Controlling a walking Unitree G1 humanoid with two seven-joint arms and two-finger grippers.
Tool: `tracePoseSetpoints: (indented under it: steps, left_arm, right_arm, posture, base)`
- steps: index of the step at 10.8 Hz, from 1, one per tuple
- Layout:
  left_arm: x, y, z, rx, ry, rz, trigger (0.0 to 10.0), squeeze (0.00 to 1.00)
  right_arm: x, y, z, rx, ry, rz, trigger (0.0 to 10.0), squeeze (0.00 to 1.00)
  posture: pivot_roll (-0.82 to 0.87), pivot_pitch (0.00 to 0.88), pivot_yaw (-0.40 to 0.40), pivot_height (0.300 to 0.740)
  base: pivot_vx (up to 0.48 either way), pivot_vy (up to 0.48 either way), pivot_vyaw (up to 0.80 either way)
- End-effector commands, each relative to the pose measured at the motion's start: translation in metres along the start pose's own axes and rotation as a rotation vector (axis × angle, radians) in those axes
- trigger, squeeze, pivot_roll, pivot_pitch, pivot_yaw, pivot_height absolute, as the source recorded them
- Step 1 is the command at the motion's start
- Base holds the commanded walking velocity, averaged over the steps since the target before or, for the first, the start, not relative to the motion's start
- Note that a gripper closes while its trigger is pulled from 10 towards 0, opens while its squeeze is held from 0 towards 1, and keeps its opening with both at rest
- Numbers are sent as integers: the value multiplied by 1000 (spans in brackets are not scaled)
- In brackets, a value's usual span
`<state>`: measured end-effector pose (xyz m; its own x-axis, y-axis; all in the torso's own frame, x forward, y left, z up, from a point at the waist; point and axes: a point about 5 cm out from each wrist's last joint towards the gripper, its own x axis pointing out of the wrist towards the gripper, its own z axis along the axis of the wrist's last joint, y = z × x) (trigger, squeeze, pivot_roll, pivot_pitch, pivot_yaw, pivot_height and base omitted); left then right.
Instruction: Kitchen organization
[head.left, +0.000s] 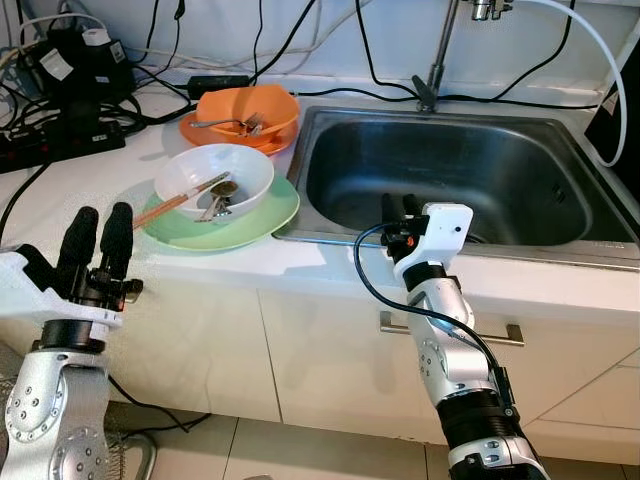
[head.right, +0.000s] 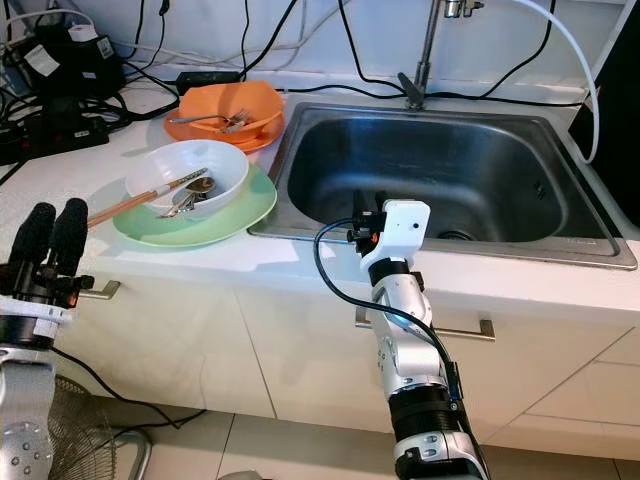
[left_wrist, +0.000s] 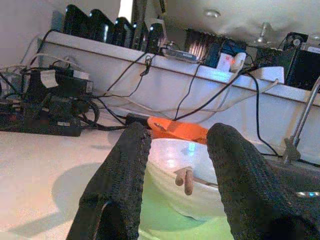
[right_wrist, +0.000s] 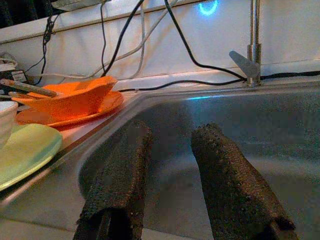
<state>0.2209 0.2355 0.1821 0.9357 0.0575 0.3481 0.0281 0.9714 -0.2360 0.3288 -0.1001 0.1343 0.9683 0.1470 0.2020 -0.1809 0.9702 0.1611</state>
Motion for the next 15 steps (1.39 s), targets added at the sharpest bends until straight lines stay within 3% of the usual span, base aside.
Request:
tracePoseSetpoints:
  steps: [1, 3, 10, 11, 12, 13, 15]
  left_arm:
    - [-3, 1, -5, 10, 19, 5, 10000, 0]
    - [-3, -1, -11, 18, 38, -1, 10000, 0]
    - [22, -3, -23, 42, 52, -17, 10000, 0]
    - [23, -2, -23, 42, 53, -15, 8314, 0]
    - [23, -1, -24, 43, 55, -9, 1608, 0]
    - [24, -2, -24, 42, 56, -9, 0, 0]
    - [24, -2, -25, 38, 54, -12, 0, 0]
  right_arm:
    - [4, 1, 3, 10, -15, 8, 10000, 0]
    - [4, 3, 3, 14, -15, 10, 10000, 0]
    - [3, 2, 4, 14, -19, 0, 10000, 0]
    - [3, 1, 4, 14, -19, -2, 10000, 0]
    - [3, 1, 4, 13, -19, -3, 10000, 0]
    - [3, 1, 3, 13, -19, -3, 10000, 0]
    - [3, 2, 3, 13, -19, -1, 10000, 0]
  posture:
    - [163, 0, 37, 740]
    - [164, 0, 38, 740]
    - [142, 0, 46, 740]
    - [141, 0, 47, 740]
    - [140, 0, 48, 740]
    - [141, 0, 48, 740]
    - [141, 0, 48, 740]
  base:
    - [0, 0, 0]
    - [0, 0, 0]
    - [0, 0, 0]
    - [0, 0, 0]
    - [0, 0, 0]
    - [0, 0, 0]
    - [0, 0, 0]
